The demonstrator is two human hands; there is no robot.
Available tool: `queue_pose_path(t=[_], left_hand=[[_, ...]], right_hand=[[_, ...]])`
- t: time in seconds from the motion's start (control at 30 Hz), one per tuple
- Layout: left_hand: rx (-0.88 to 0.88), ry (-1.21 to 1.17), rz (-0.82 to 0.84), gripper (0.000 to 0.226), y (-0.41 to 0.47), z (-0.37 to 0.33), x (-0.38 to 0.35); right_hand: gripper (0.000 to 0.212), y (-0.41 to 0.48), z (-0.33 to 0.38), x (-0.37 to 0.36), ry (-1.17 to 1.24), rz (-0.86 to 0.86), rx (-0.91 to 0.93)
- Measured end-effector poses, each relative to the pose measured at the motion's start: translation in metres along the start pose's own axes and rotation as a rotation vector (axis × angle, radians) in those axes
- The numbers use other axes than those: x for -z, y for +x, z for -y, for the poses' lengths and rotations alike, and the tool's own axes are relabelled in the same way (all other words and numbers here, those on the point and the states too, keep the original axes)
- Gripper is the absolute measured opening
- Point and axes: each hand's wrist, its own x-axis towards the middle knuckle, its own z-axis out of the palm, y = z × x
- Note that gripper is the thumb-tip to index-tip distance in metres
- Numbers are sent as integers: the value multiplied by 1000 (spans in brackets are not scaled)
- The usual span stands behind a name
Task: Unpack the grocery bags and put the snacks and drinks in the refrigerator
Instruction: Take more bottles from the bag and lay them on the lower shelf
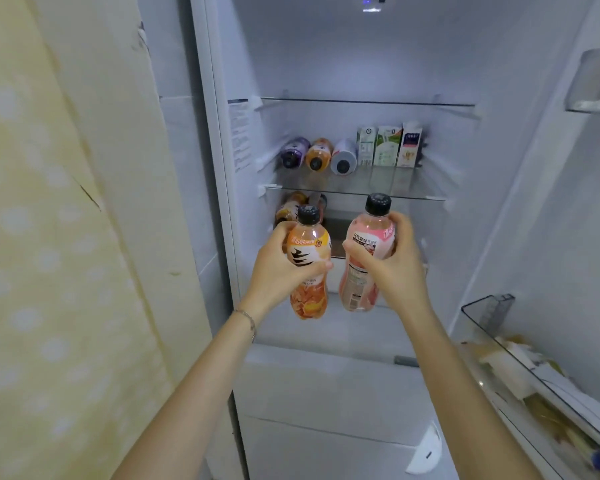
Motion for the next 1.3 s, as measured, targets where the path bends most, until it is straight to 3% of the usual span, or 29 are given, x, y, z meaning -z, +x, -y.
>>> queue_pose_path(t=[0.1, 0.27, 0.63, 0.87, 1.07, 1.3], left_hand=[[-16, -13, -9, 83, 31, 22, -7], [-84, -38, 27, 70, 84, 47, -15], [-254, -83, 160, 69, 152, 96, -38], [-253, -77, 220, 73, 175, 117, -57], [-255, 39, 278, 74, 194, 132, -71], [-390, 275, 439, 71, 208, 164, -82]], right_hand=[[68, 26, -22, -14, -4, -14, -17], [66, 63, -47, -34, -13, -91, -45], [71, 103, -92, -61, -5, -314, -33], [74, 121, -119, -64, 26, -298, -39], [73, 137, -133, -57, 20, -310, -31], [74, 139, -140, -54, 40, -304, -10]])
